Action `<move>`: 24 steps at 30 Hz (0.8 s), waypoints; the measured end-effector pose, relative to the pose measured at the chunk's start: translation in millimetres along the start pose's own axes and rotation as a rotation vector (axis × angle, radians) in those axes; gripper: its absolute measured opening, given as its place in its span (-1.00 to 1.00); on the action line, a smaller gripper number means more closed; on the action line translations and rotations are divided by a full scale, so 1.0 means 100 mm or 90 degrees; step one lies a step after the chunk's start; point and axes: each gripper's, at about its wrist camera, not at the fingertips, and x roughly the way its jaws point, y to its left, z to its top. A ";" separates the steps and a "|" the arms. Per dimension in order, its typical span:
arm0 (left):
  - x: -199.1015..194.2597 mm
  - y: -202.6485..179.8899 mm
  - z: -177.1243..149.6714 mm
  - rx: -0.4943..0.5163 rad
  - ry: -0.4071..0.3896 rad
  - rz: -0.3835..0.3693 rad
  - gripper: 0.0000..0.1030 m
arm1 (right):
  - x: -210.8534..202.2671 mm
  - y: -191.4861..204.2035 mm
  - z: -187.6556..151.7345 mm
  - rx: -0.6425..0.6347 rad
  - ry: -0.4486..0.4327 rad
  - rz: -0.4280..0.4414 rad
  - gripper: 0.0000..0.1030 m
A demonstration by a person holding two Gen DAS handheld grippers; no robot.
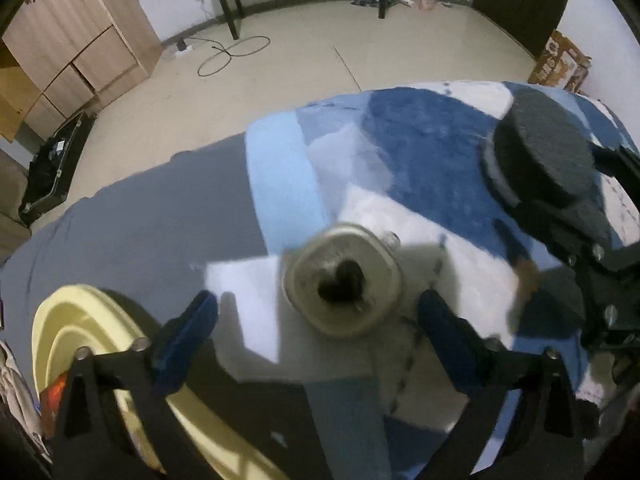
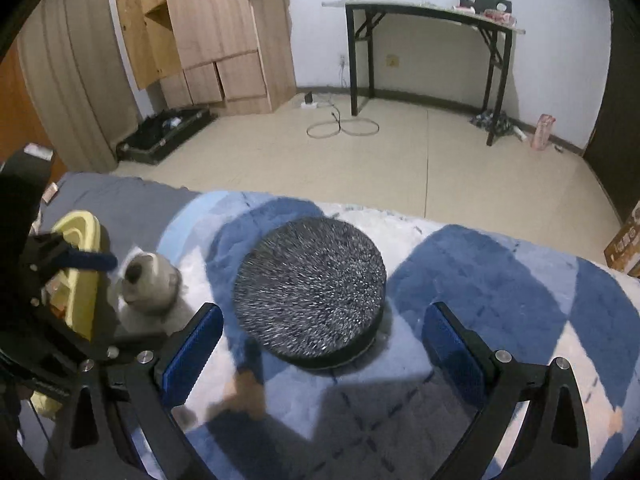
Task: Organize rigid objects
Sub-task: 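Grasp the second black foam disc with the right tool while the left grasps the white tin, then carry the foam disc and white tin over the yellow tray with both tools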
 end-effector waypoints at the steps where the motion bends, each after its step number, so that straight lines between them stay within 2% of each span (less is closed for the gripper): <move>1: 0.02 0.00 0.00 -0.003 -0.005 -0.011 0.69 | 0.05 -0.03 0.03 -0.002 0.009 -0.005 0.99; 2: 0.01 0.01 0.01 -0.008 -0.012 -0.025 0.44 | 0.07 -0.04 0.06 -0.004 0.013 -0.004 0.98; 3: 0.00 -0.01 0.02 -0.011 -0.023 -0.040 0.06 | 0.10 -0.04 0.07 -0.007 0.011 -0.003 0.87; 5: -0.10 -0.04 0.01 -0.005 -0.063 -0.024 0.04 | 0.08 -0.01 0.09 -0.023 0.001 -0.013 0.33; 7: -0.11 -0.10 -0.03 0.001 -0.070 -0.014 0.04 | 0.07 0.06 0.08 -0.054 -0.008 -0.024 0.32; 9: -0.19 -0.10 -0.08 -0.010 -0.078 -0.018 0.04 | 0.03 0.08 0.05 -0.053 -0.016 -0.010 0.31; 14: -0.70 0.03 -0.29 -0.059 -0.117 -0.067 0.04 | -0.21 0.10 -0.06 -0.084 -0.049 0.015 0.31; 17: -1.24 0.23 -0.53 -0.078 -0.149 -0.128 0.04 | -0.40 0.20 -0.04 -0.115 -0.072 0.038 0.31; 18: -1.33 0.29 -0.60 -0.077 -0.150 -0.126 0.04 | -0.44 0.25 -0.02 -0.123 -0.076 0.054 0.31; 20: -1.62 0.51 -0.78 -0.075 -0.154 -0.092 0.04 | -0.49 0.47 0.05 -0.154 -0.074 0.086 0.31; 22: -1.81 0.85 -0.98 -0.108 -0.149 -0.050 0.04 | -0.54 0.78 0.17 -0.182 -0.072 0.123 0.31; 24: -1.89 1.13 -1.23 -0.148 -0.121 -0.002 0.04 | -0.57 1.09 0.32 -0.188 -0.060 0.173 0.31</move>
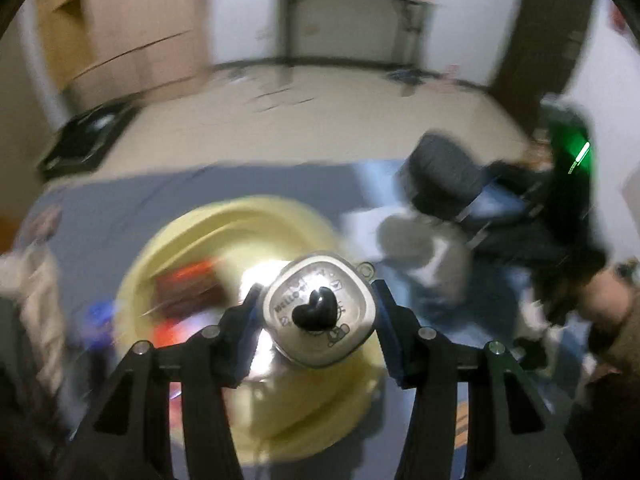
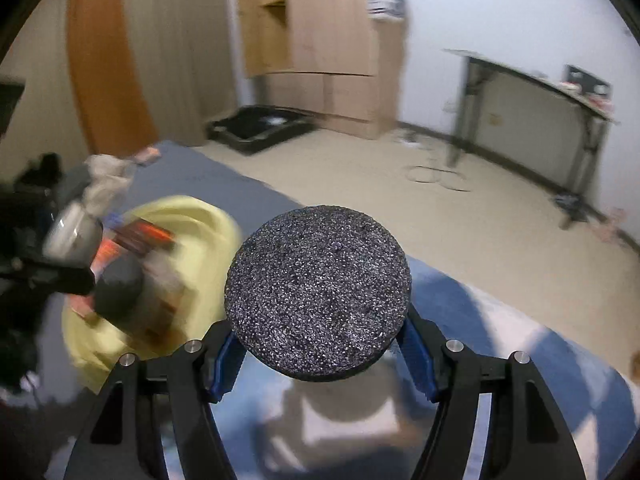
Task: Organize rigid objects
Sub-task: 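Carry the foam disc and white tin over the yellow tray with both tools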
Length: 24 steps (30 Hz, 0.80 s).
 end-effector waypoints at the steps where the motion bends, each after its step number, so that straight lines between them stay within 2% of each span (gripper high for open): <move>1: 0.00 0.19 -0.10 -0.016 0.017 0.035 0.04 | 0.07 0.16 0.17 0.007 0.008 0.037 0.31; 3: 0.09 0.52 -0.31 -0.038 0.044 0.090 0.04 | 0.22 0.39 0.41 0.004 0.037 0.072 0.31; 5: 0.25 0.72 -0.46 -0.065 0.084 0.097 0.04 | 0.38 0.61 0.57 -0.020 0.061 0.088 0.31; 7: 0.38 0.83 -0.55 -0.084 0.104 0.099 0.04 | 0.63 0.81 0.69 -0.029 0.112 0.105 0.31; 10: 0.45 0.82 -0.52 -0.100 0.080 0.069 0.04 | 0.96 1.01 0.70 -0.030 0.168 0.111 0.31; 13: 0.60 0.77 -0.42 -0.071 0.083 0.077 0.04 | 1.23 1.05 0.72 -0.015 0.208 0.110 0.31; 18: 0.74 0.82 -0.30 -0.091 0.087 0.050 0.04 | 1.51 1.10 0.80 -0.047 0.238 0.079 0.31; 21: 0.80 0.85 -0.32 -0.108 0.077 0.050 0.06 | 1.56 1.10 0.82 -0.013 0.239 0.099 0.34; 23: 0.79 0.86 -0.36 -0.115 0.063 0.040 0.13 | 1.56 1.10 0.77 -0.019 0.250 0.109 0.43; 24: 0.76 0.89 -0.38 -0.119 0.054 0.031 0.21 | 1.56 1.10 0.76 -0.034 0.252 0.104 0.68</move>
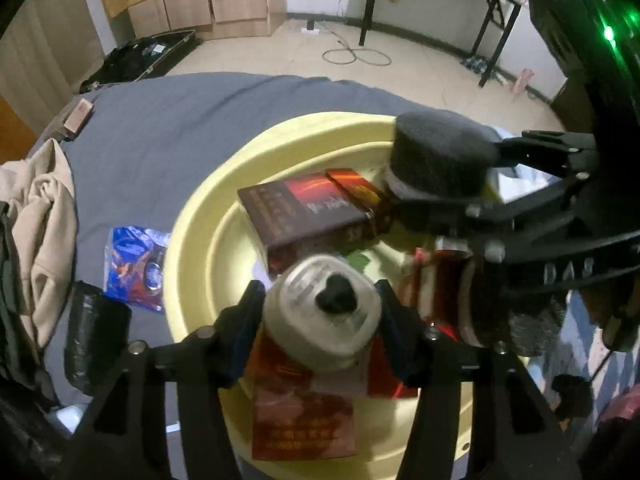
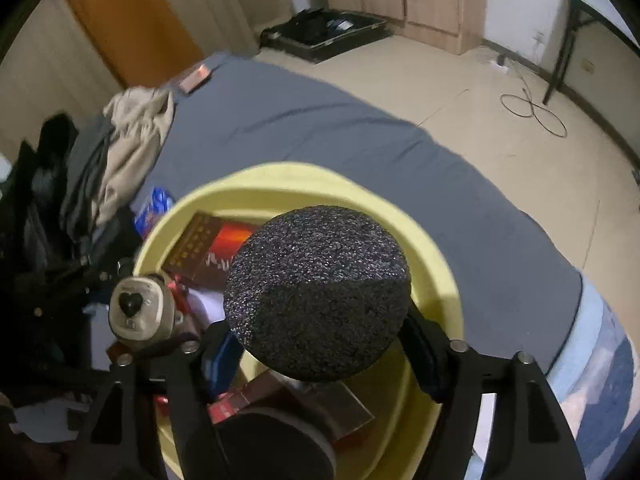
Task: Organize rigid objects
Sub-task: 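Carry the foam disc and white tin over the yellow tray with both tools, then release the foam disc and white tin into the tray with both tools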
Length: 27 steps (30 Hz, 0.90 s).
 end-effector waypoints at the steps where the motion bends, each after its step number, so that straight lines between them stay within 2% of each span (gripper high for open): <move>1: -0.04 0.00 0.00 -0.005 -0.010 -0.006 0.27 | 0.00 0.02 -0.01 -0.014 -0.006 -0.008 0.77; 3: -0.21 -0.02 -0.02 -0.020 -0.043 -0.021 0.42 | -0.09 0.03 -0.03 -0.016 -0.040 0.004 0.77; 4: -0.35 -0.01 -0.05 -0.030 -0.068 -0.035 0.47 | -0.16 0.01 -0.05 -0.002 -0.063 0.014 0.83; 6: -0.64 0.00 -0.13 -0.049 -0.118 -0.059 0.85 | -0.33 -0.05 -0.12 0.033 -0.108 0.039 0.95; 7: -0.83 -0.02 -0.20 -0.062 -0.146 -0.063 0.96 | -0.49 -0.09 -0.19 0.043 -0.144 0.053 0.99; 10: -1.26 -0.14 -0.49 -0.060 -0.195 -0.069 1.00 | -0.87 -0.12 -0.49 0.025 -0.218 0.051 0.99; 13: -1.49 -0.34 -0.81 -0.041 -0.204 -0.037 1.00 | -1.15 -0.15 -0.93 -0.004 -0.239 0.037 0.99; 15: -1.52 -0.43 -1.09 -0.080 -0.207 -0.029 1.00 | -1.22 -0.13 -1.20 -0.024 -0.239 0.038 0.99; 19: -1.20 -0.60 -1.63 -0.208 -0.195 0.034 1.00 | -1.19 0.04 -1.98 -0.096 -0.240 0.014 0.99; 21: -0.93 -0.75 -1.86 -0.229 -0.166 0.088 1.00 | -1.08 0.08 -2.28 -0.116 -0.223 0.009 0.99; 22: -0.74 -0.81 -1.94 -0.228 -0.140 0.123 1.00 | -0.95 0.10 -2.38 -0.118 -0.200 0.013 0.99; 24: -0.47 -0.83 -2.03 -0.244 -0.103 0.145 1.00 | -0.71 0.17 -2.47 -0.130 -0.171 -0.002 0.99; 26: -0.21 -0.82 -2.05 -0.252 -0.072 0.161 1.00 | -0.58 0.19 -2.49 -0.138 -0.169 -0.022 0.99; 27: -0.16 -0.84 -2.03 -0.232 -0.091 0.179 1.00 | -0.52 0.21 -2.47 -0.138 -0.165 -0.030 0.99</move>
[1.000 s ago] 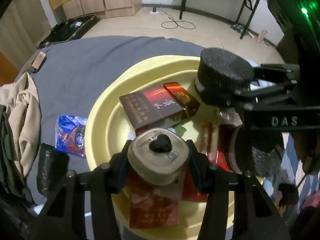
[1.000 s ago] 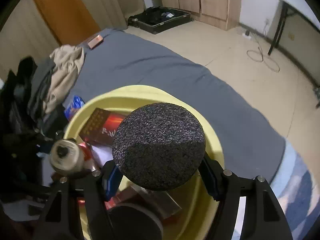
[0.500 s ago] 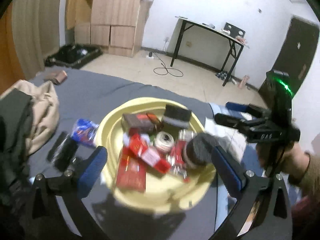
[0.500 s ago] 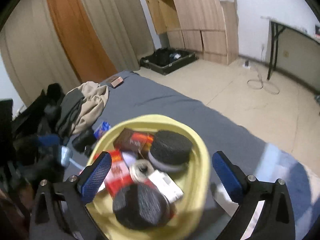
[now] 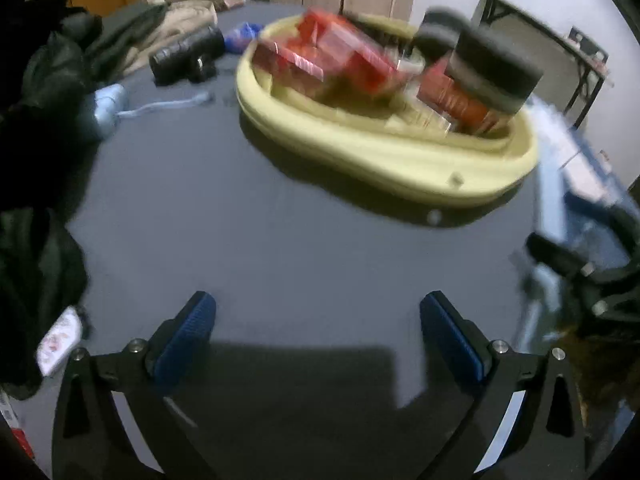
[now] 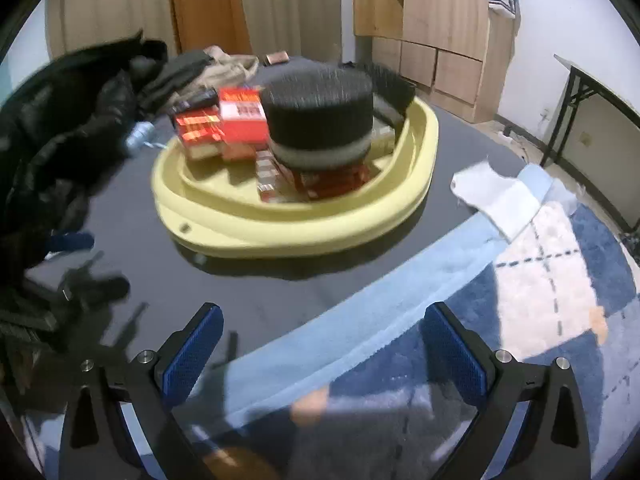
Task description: Organize rigid objects
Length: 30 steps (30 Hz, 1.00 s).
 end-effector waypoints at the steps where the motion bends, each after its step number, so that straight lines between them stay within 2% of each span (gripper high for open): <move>1: 0.00 -0.04 0.02 0.018 -0.025 0.001 1.00 | 0.05 -0.02 0.02 -0.004 0.004 -0.012 0.99; 3: 0.07 -0.10 0.10 0.045 -0.032 -0.016 1.00 | 0.11 -0.05 0.06 -0.005 0.008 -0.034 0.99; 9: 0.25 -0.09 0.33 0.037 -0.043 -0.023 1.00 | 0.29 0.03 0.16 -0.003 0.028 -0.054 0.99; 16: 0.38 -0.13 0.50 0.066 -0.034 -0.039 1.00 | 0.47 0.12 0.22 -0.026 0.038 -0.087 0.99; 30: 0.37 -0.13 0.49 0.064 -0.040 -0.039 1.00 | 0.47 0.14 0.18 -0.031 0.029 -0.090 0.99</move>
